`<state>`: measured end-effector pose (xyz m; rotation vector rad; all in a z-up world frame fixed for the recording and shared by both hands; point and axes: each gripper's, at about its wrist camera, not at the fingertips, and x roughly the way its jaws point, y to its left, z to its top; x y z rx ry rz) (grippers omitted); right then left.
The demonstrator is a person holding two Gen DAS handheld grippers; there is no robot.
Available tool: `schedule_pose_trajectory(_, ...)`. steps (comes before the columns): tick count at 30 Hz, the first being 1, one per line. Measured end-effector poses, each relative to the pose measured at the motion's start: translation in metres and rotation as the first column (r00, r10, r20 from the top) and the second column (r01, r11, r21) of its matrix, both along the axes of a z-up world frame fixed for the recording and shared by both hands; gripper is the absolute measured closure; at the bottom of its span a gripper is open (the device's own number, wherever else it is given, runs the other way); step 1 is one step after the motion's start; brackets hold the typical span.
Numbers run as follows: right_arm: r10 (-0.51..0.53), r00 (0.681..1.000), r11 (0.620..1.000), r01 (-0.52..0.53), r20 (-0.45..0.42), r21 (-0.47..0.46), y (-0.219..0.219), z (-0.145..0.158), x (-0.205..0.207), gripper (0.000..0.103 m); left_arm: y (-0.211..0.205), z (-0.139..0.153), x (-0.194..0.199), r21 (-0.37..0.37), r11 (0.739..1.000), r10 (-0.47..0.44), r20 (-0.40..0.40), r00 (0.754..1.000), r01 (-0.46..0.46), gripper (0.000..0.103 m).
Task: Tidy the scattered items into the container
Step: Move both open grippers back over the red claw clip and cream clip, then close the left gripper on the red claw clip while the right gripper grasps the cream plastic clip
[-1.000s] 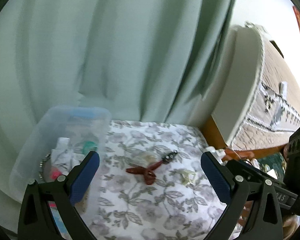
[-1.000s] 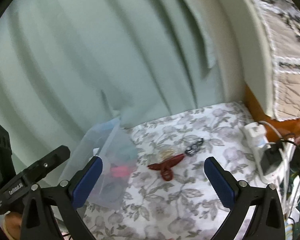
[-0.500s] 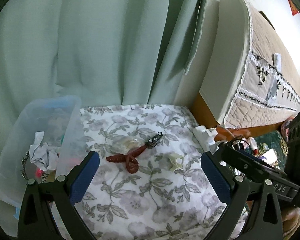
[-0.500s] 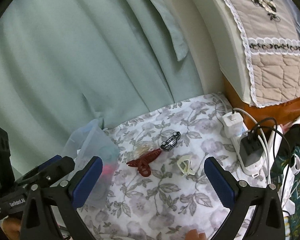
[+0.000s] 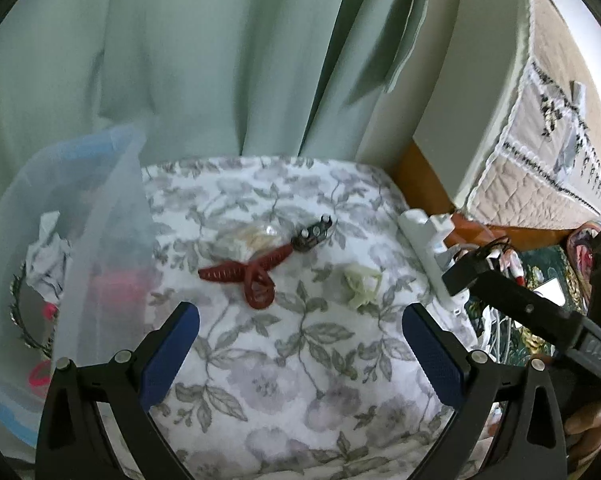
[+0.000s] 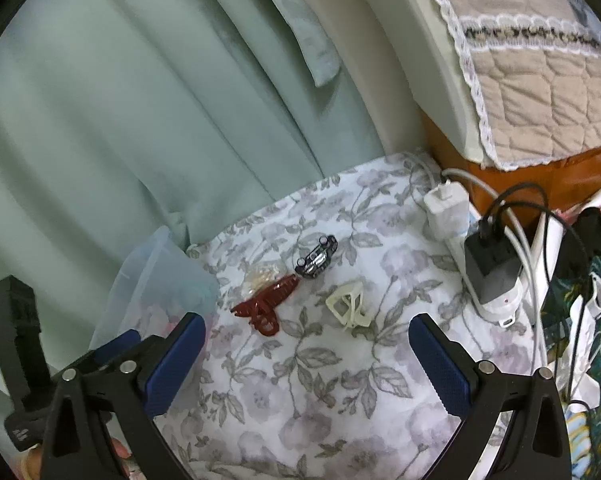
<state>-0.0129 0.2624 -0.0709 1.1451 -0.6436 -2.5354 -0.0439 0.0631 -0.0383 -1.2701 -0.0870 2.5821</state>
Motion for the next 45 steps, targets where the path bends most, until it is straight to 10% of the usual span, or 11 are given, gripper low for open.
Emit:
schedule_pose_trajectory(34,0.043,0.969,0.986,-0.08,0.242,0.145,-0.033,-0.086,-0.063,0.014,-0.009,-0.115,-0.089,-0.033,0.995,0.103,0.229,0.968,-0.098,0.007)
schedule_pose_trajectory(45,0.049,0.962,0.983,-0.095,0.27,0.16,-0.046,-0.109,-0.092,0.018,-0.011,-0.14,-0.115,-0.015,0.992,0.126,0.265,0.956,-0.126,0.033)
